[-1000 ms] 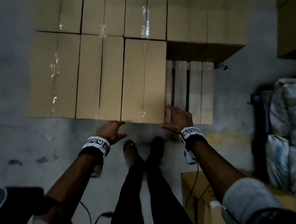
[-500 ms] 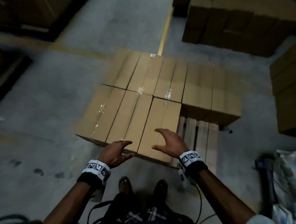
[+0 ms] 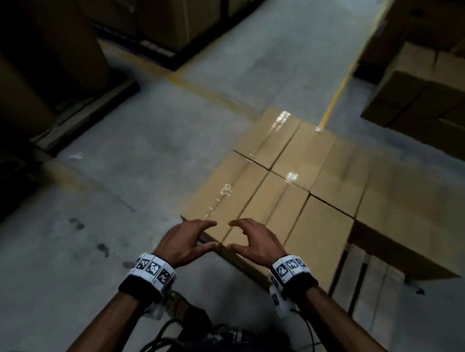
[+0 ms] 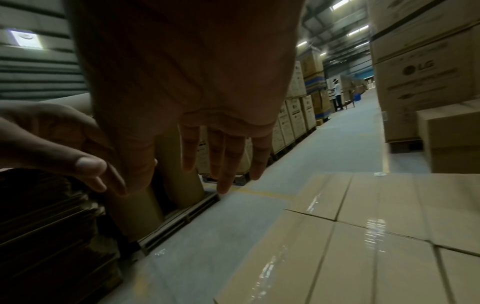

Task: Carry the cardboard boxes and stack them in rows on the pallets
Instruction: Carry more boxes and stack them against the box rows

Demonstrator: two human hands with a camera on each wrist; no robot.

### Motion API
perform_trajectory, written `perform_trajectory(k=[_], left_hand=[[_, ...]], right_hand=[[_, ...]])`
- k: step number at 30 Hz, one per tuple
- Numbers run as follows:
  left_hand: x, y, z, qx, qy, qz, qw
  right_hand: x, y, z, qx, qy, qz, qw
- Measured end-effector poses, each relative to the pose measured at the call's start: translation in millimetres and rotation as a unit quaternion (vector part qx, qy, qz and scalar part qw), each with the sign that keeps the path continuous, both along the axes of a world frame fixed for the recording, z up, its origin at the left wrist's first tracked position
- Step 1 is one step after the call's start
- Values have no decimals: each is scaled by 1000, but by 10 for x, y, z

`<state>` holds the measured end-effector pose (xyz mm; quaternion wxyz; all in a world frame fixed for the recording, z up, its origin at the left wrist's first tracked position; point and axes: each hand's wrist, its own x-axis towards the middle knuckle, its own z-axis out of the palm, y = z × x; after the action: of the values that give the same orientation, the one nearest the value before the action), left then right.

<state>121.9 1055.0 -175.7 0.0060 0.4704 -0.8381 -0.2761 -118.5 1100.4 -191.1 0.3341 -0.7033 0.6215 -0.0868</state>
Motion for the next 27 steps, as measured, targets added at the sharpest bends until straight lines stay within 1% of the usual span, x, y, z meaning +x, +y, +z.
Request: perform_trajectory(k=[3,5,7,10,14,19,23,25,27], left_hand=[[540,-400,-72,7,3,24,1000],[889,-676,-103,21,19,65,997],[1216,-950,-119,29,33,100,994],[1581,-1358,-85,19,35,125,991],[1898,-1956,-74,16,38,146,988],[2223,-2926,-67,19,37,140,989],[2445,-4031,-100,2,4,101,995],[2522,-4679,-53,-1,-24,87,996],[2538,-5286,52,0,-38,73,997]], right_hand=[[676,-544,3,-11,-20,12,1000],[1108,-918,12,-21,-28,20,999],[1490,-1273,20,-26,-17,38,999],[1864,-1744,49,-26,-12,45,999],[2109,-2360,10,-18,-7,44,999],[2308,-3395,-208,-12,3,45,999],[2560,-4487,-399,-25,-21,31,999],[2682,-5085,-407,-21,-33,21,999],[2754,-5634,-341,-23,-43,-7,999]])
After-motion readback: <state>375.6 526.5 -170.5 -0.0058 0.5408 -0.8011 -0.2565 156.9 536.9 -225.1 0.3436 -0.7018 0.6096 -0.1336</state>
